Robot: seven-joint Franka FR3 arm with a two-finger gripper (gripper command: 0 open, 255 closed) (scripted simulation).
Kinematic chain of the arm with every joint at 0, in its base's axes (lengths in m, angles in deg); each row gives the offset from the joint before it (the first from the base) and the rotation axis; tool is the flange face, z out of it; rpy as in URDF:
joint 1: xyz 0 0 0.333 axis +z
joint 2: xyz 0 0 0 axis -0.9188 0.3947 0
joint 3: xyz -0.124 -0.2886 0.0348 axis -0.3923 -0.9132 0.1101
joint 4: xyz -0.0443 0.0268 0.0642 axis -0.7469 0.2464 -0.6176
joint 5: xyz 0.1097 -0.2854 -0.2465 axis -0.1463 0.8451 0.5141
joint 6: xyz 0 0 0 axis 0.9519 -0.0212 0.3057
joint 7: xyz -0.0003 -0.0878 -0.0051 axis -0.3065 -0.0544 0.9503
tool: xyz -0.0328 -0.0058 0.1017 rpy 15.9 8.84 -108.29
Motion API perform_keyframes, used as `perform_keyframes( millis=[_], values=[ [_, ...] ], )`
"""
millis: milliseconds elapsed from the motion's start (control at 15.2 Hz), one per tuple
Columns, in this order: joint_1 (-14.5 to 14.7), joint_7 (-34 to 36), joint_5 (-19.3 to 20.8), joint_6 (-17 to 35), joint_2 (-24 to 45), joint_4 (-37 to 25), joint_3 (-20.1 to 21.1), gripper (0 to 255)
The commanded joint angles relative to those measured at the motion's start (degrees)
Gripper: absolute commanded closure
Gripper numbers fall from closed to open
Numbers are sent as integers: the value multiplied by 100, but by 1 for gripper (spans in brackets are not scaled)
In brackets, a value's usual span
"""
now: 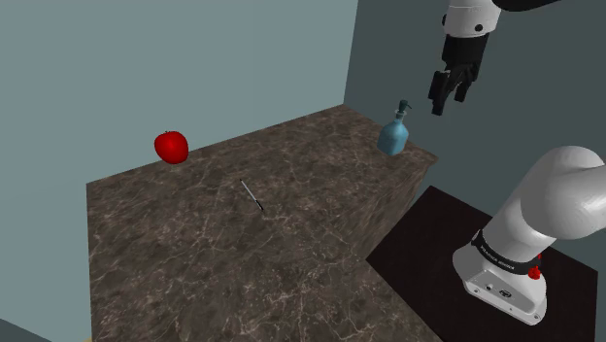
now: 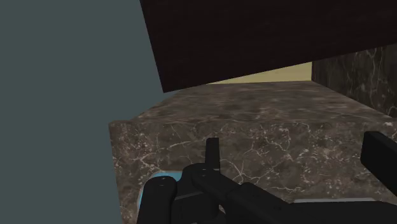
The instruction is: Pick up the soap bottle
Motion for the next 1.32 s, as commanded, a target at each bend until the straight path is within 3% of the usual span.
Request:
perform_keyframes(
  millis=[0, 660, 1254],
  values=[
    [0, 0, 0, 0, 0, 0, 0, 0],
    [-327, -739, 312, 792, 2255, -1015, -911, 0],
    [-588, -1500, 91, 1040, 4466, -2520, -1522, 0]
  ],
)
